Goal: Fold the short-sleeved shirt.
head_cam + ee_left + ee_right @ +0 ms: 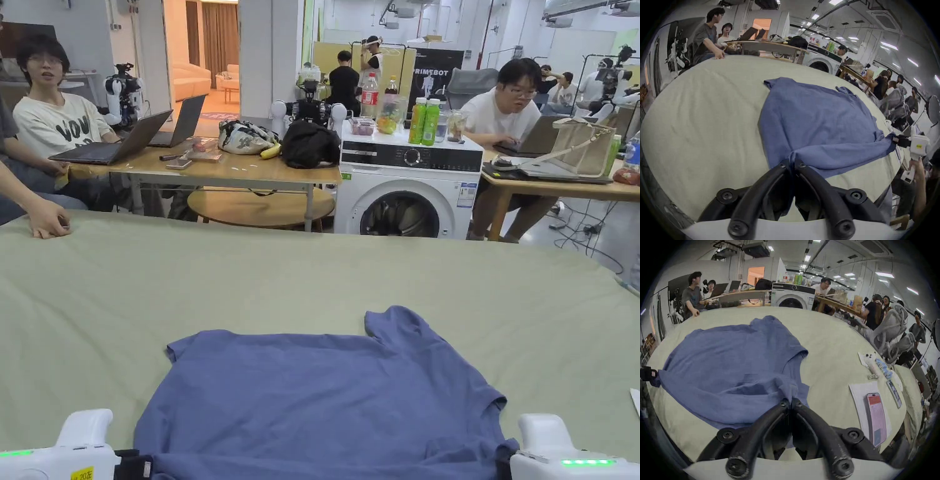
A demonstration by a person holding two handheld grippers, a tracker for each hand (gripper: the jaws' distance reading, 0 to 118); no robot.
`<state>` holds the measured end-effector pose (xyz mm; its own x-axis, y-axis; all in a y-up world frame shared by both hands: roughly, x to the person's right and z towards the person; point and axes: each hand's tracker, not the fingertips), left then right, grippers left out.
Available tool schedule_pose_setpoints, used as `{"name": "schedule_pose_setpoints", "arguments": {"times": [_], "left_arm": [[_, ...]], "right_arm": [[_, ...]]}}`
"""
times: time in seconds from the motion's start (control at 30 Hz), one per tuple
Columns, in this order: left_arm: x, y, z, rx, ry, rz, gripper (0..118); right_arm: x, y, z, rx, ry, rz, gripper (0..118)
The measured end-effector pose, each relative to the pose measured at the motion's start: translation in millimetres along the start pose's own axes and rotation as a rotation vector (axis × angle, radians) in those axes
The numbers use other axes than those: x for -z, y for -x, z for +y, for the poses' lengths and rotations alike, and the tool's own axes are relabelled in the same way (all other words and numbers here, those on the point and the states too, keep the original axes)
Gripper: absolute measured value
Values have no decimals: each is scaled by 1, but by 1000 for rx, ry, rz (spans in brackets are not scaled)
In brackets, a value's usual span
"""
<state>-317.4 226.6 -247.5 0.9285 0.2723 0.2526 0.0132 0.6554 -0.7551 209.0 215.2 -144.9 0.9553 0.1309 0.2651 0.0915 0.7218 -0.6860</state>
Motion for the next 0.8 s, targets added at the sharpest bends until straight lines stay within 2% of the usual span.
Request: {"name": "schedule_pose_setpoints", "arguments": {"times": [0.03, 0.07, 0.13, 0.2, 0.37, 0.5, 0.53, 0.57, 0.6, 0.63, 0.8], "left_arm": [[-1, 0, 4, -8, -12, -2, 18], [-7, -5, 4, -12, -33, 0, 34], [-13, -10, 12, 7, -108, -9, 41], [-20, -21, 15, 52, -179, 5, 46], [-33, -49, 24, 126, -349, 24, 46], [-34, -69, 23, 147, -445, 61, 45], [-32, -75, 23, 166, -450, 77, 38], [-30, -80, 23, 187, -454, 111, 23], [-28, -84, 21, 196, -461, 118, 5], [-27, -84, 21, 188, -445, 101, 0], [-24, -80, 21, 157, -403, 74, 0]], "right_arm": [[-3, 2, 2, 4, -27, -1, 23], [-5, 3, 5, 11, -55, -3, 34], [-12, 9, 12, 15, -122, -25, 53], [-19, 16, 19, 23, -184, -26, 54], [-34, 39, 32, 79, -340, 2, 53], [-43, 67, 38, 83, -450, 16, 42], [-45, 74, 39, 86, -460, 15, 24], [-45, 79, 39, 95, -473, 18, 6], [-46, 83, 41, 97, -482, 43, 0], [-47, 87, 42, 99, -487, 61, 0], [-41, 97, 46, 108, -474, 74, 0]]}}
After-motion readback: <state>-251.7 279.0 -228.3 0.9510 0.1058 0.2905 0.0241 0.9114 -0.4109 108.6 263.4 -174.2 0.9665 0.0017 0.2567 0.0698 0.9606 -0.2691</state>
